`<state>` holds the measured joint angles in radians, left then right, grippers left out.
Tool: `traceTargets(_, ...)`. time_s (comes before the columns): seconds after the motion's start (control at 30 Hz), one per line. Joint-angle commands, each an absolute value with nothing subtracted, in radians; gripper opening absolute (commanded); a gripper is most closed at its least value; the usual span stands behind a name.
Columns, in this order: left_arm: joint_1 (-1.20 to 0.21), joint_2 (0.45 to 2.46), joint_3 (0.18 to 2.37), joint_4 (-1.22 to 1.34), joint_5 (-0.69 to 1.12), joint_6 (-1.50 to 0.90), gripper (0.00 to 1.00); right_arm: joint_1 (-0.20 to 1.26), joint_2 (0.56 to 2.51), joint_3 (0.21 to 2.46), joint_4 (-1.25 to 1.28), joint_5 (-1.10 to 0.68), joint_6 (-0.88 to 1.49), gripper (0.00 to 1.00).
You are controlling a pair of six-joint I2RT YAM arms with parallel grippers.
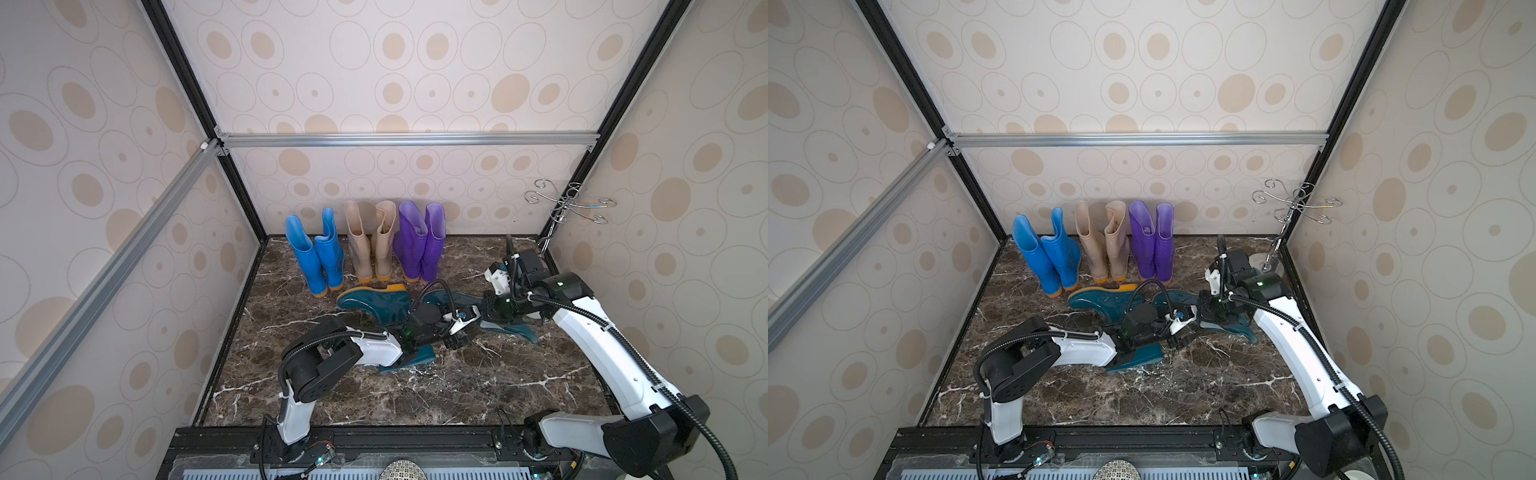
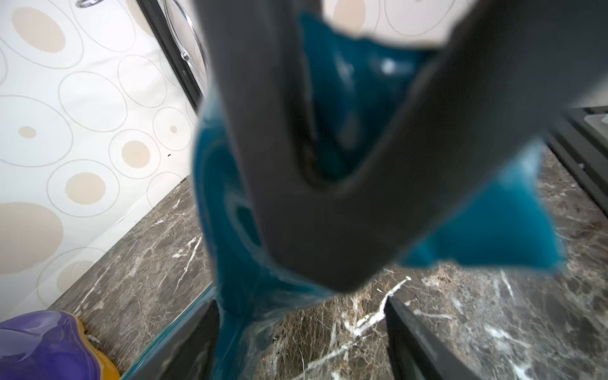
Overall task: Match and arrange rain boots in pairs
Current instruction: Adjust the rain boot at the center of the board.
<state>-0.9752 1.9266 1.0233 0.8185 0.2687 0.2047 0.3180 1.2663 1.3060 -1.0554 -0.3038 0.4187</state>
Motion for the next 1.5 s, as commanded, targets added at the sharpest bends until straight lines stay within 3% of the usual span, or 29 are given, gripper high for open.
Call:
traceTargets(0.0,-0.968,1.919,1.037,0.876,0.265,0.198,0.82,0.309,1.257,1.345,-1.036,-0.346,0.382,0.04)
traceTargets(0.2,-0.959,1.911,0.999,0.908,0.252,0.228,0.91,0.306,1.257,1.339,-1.033,-0.372,0.376,0.05)
traceTargets(0.47,-0.937,2.029,1.112,0.95,0.444,0.203,0.87,0.305,1.256,1.356,-1.065,-0.383,0.348,0.08)
traceTargets(0.53,-0.937,2.038,1.126,0.948,0.463,0.184,0.82,0.303,1.25,1.354,-1.069,-0.368,0.342,0.15)
traceTargets(0.73,-0.937,2.051,1.142,0.937,0.516,0.16,0.59,0.291,1.234,1.379,-1.075,-0.335,0.318,0.51)
traceTargets(0.83,-0.937,2.054,1.154,0.939,0.522,0.139,0.46,0.288,1.21,1.417,-1.079,-0.302,0.284,0.6)
traceTargets(1.13,-0.937,2.06,1.204,0.92,0.561,0.091,0.09,0.288,1.17,1.526,-1.148,-0.167,0.148,0.7)
traceTargets(1.3,-0.936,2.055,1.219,0.879,0.572,0.085,0.0,0.287,1.153,1.563,-1.184,-0.078,0.078,0.73)
traceTargets(1.47,-0.91,2.019,1.203,0.873,0.604,0.032,0.0,0.287,1.109,1.563,-1.159,0.002,-0.064,0.77)
